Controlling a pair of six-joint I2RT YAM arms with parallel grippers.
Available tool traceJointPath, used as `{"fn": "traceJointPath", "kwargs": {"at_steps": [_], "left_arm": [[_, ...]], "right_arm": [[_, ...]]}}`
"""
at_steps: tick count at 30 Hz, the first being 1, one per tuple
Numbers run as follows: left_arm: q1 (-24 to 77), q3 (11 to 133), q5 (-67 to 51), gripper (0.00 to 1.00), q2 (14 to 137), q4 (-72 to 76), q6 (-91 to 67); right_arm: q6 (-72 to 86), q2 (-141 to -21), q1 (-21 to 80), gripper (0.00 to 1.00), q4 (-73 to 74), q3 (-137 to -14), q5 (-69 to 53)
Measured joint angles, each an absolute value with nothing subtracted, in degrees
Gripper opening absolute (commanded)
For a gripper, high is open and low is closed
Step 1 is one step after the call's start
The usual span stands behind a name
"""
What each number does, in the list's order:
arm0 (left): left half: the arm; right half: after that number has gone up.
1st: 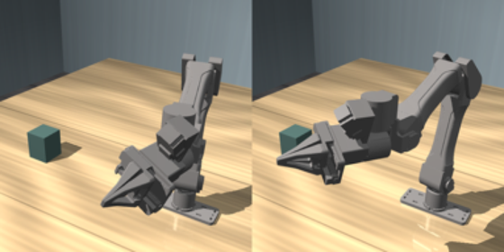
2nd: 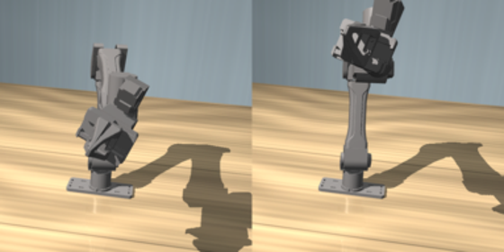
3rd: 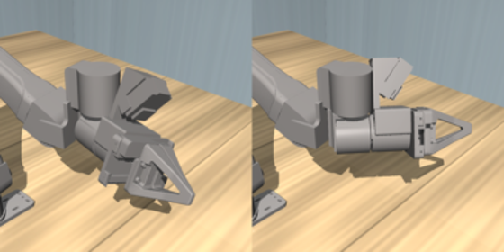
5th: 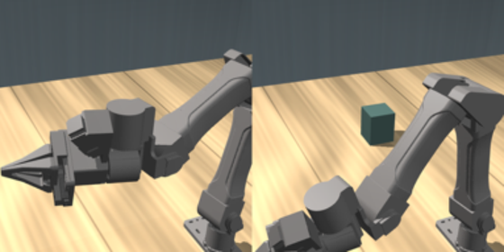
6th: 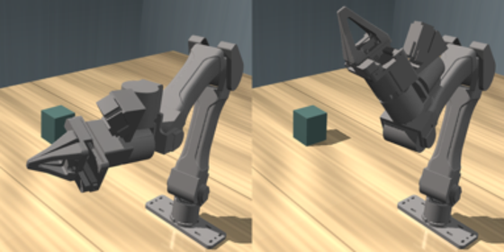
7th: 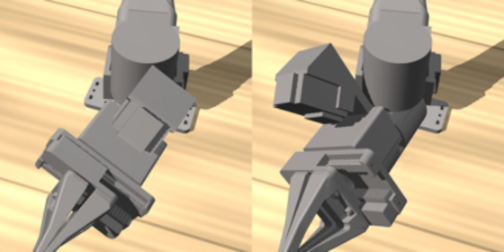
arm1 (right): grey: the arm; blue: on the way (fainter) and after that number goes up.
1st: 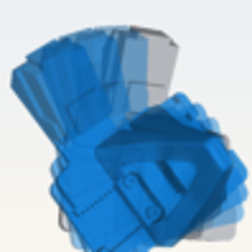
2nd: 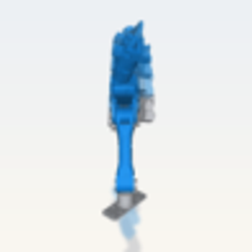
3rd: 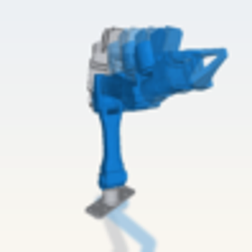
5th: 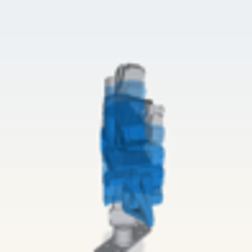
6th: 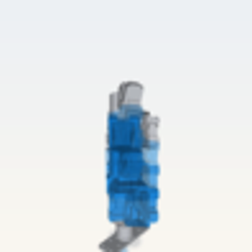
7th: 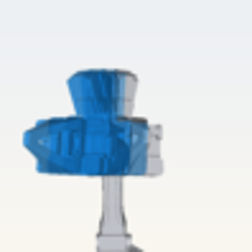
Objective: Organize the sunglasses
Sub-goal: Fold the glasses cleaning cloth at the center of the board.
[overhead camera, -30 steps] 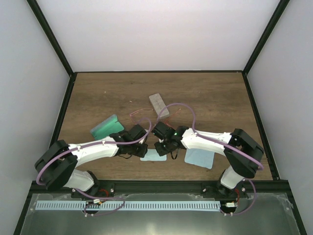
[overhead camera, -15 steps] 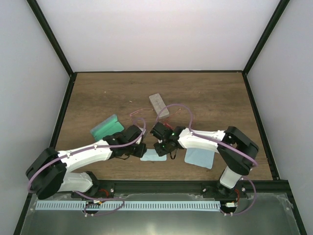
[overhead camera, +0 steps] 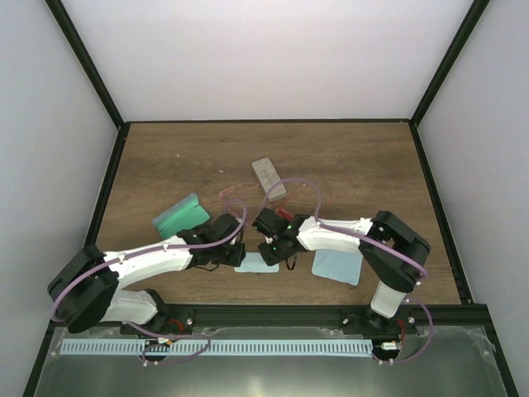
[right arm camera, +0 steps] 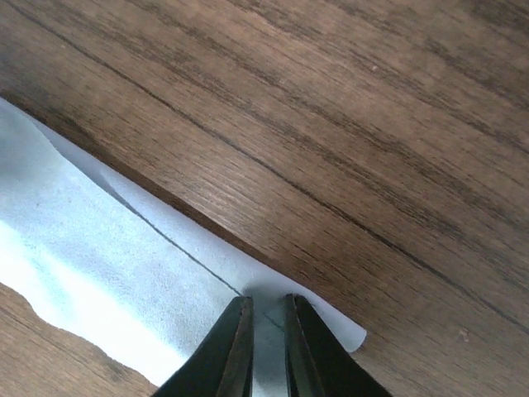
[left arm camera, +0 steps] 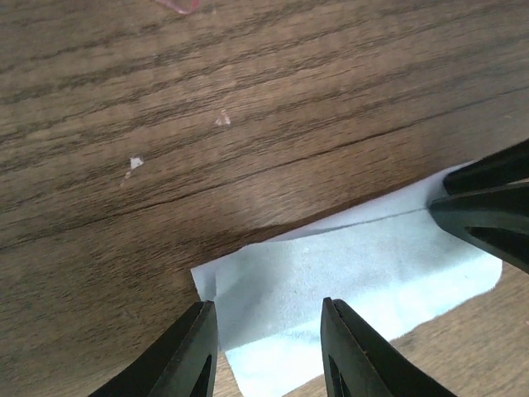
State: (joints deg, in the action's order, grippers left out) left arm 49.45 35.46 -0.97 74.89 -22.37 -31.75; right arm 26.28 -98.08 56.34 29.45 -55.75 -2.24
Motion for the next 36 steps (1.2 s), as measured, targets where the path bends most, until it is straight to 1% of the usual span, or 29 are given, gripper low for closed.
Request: {"fn": "traceJointPath", "kwargs": {"at_steps": [6, 17, 24, 28, 31, 33, 36], "left_arm": [[49.45, 35.83, -0.03, 0.35, 76.53, -22.37, -32.69], [49.36, 36.34, 0.69, 0.35, 77.82, -22.24, -33.5], [47.7, 38.2, 0.73, 0.35, 79.57, -21.61, -34.79], [47.18, 39.18, 0.73, 0.35, 80.16, -21.37, -35.05], [47.11, 39.33, 0.6, 0.35, 80.14, -21.15, -35.55], [46.92, 39.33, 0.54, 0.35, 79.88, -21.21, -36.01], [45.71, 39.31, 0.14, 0.36, 77.97, -21.56, -37.41]], "right_arm": [[26.15, -98.08, 56.53, 0.01, 29.5, -55.75, -3.03], [25.8, -97.8, 56.77, 0.01, 29.52, -55.4, -5.3], [25.21, -94.94, 56.84, 0.01, 30.5, -54.52, -6.39], [24.88, -93.17, 56.8, 0.06, 30.68, -54.59, -5.8], [24.45, -93.17, 56.38, 0.14, 30.81, -55.09, -5.48], [24.21, -93.36, 56.05, 0.18, 30.83, -55.9, -5.34], [23.33, -94.76, 55.86, 0.19, 30.39, -58.33, -5.54]]}}
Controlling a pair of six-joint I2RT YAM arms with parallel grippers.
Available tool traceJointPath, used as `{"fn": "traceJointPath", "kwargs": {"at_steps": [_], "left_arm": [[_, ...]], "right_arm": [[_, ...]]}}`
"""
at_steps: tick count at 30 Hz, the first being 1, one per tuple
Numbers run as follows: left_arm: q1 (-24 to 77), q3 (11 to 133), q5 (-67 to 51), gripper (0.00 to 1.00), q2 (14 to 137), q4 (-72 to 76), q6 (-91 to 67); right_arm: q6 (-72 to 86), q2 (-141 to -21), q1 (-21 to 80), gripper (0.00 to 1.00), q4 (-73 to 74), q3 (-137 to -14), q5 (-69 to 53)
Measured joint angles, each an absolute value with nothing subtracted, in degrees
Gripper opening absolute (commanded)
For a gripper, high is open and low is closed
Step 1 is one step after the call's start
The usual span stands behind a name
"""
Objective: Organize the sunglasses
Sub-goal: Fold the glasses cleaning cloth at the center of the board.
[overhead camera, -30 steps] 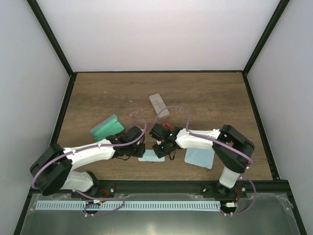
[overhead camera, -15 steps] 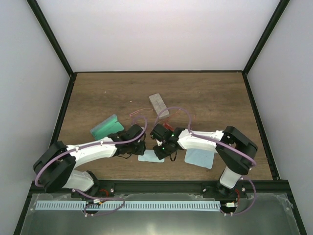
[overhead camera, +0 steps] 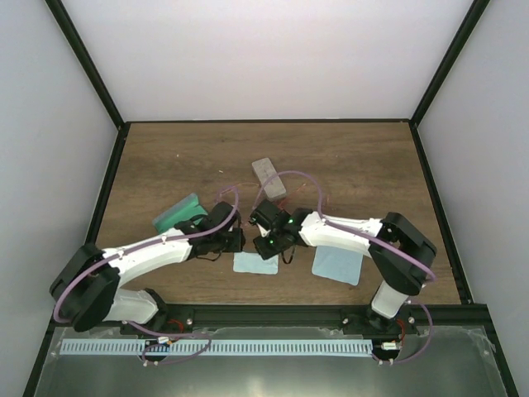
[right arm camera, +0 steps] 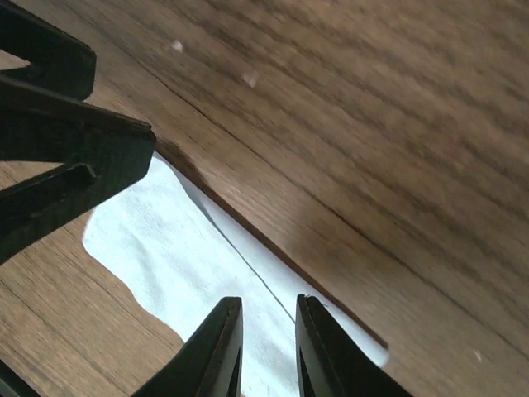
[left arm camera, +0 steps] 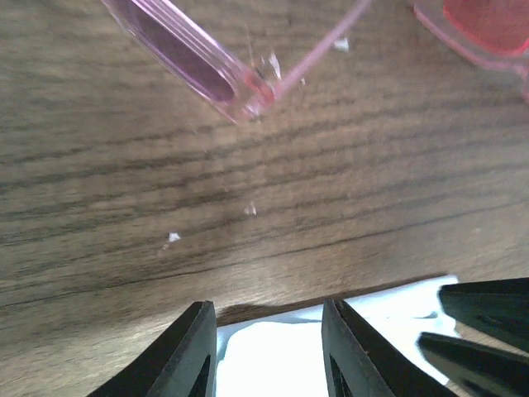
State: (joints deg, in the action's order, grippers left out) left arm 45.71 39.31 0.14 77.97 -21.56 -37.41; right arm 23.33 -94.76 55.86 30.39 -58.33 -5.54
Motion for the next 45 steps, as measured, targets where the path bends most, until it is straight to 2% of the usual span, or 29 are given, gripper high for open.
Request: {"fn": "traceJointPath", "kwargs": {"at_steps": [8, 13, 18, 37, 43, 45], "left_arm": [[36.97, 36.12, -2.31, 0.37, 69.82, -22.74, -43.09], [31.83, 33.26, -4.89, 0.37, 67.44, -24.51, -45.41], [31.38, 32.97, -6.92, 0.37, 67.0, -25.15, -46.13], [31.38, 32.97, -8.25, 0.37, 68.14, -25.19, -44.75], [31.38, 32.97, -8.29, 0.37, 69.49, -25.08, -44.49], [31.38, 32.99, -8.4, 0.37, 70.32, -24.95, -44.29]], "right_arm": [[21.54, -100.68, 56.38, 0.19, 28.86, -64.12, -7.27], [21.04, -102.43, 57.23, 0.11, 28.42, -64.97, -8.71], [20.21, -102.56, 57.36, 0.07, 27.07, -63.79, -11.51], [23.97, -104.38, 51.05, 0.07, 25.93, -61.95, -9.41], [25.47, -103.11, 49.56, 0.09, 28.56, -61.76, -7.94], [25.5, -102.19, 49.58, 0.12, 29.45, -61.8, -8.1]]}}
